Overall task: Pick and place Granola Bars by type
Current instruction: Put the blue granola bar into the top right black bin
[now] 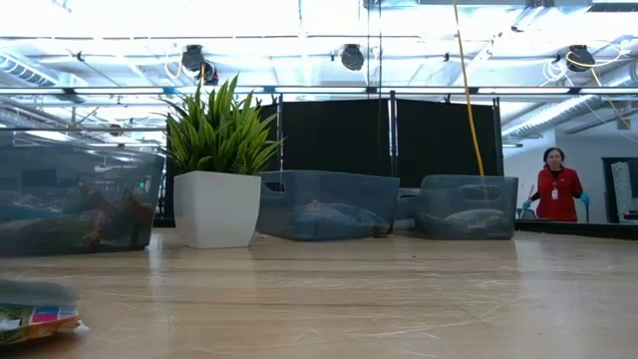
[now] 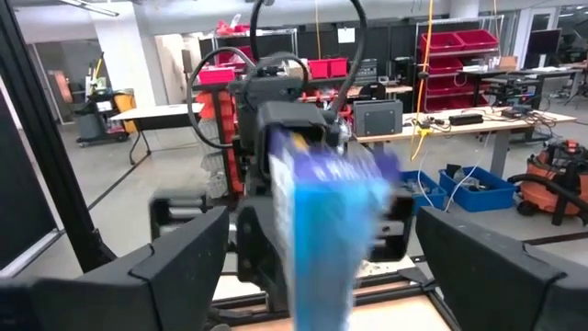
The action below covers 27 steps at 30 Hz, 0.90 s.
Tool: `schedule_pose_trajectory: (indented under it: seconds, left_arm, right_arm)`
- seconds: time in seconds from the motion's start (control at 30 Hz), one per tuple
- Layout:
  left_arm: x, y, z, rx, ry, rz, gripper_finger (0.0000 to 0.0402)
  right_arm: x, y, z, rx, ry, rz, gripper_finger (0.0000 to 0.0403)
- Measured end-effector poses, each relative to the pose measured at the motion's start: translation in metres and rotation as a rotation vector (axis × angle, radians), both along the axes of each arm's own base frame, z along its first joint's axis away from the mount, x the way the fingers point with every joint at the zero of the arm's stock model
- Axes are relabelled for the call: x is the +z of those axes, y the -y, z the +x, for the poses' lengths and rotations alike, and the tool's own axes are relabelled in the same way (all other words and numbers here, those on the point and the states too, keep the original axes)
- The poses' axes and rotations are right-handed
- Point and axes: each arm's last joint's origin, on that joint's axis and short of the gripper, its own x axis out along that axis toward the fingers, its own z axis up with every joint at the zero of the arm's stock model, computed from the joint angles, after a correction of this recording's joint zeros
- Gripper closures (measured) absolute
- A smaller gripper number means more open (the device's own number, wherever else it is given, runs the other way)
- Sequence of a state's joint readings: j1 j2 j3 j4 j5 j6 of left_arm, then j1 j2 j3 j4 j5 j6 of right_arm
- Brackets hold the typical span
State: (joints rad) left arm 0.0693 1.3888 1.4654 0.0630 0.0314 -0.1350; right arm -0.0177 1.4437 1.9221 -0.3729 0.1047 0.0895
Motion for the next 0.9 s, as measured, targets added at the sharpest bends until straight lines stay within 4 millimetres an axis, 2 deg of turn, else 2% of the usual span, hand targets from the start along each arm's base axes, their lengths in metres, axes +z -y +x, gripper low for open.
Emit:
schedule_pose_trajectory:
  seconds: [0.2,0.3,0.9]
  left_arm:
    - [0.0018,0.0002,-0.0004,0.0,0.018,-0.002,0.0391]
    - [0.0019,0.0016,-0.0004,-0.005,0.018,-0.003,0.0391]
    - [0.0022,0.0014,-0.0005,-0.011,0.023,-0.025,0.039]
  right_arm:
    - [-0.0017,0.0,0.0,0.001,-0.018,-0.003,0.0067]
    - [-0.002,0.0,0.0,0.001,-0.021,-0.003,0.0087]
    - [-0.0016,0.0,0.0,0.001,-0.017,-0.004,0.0331]
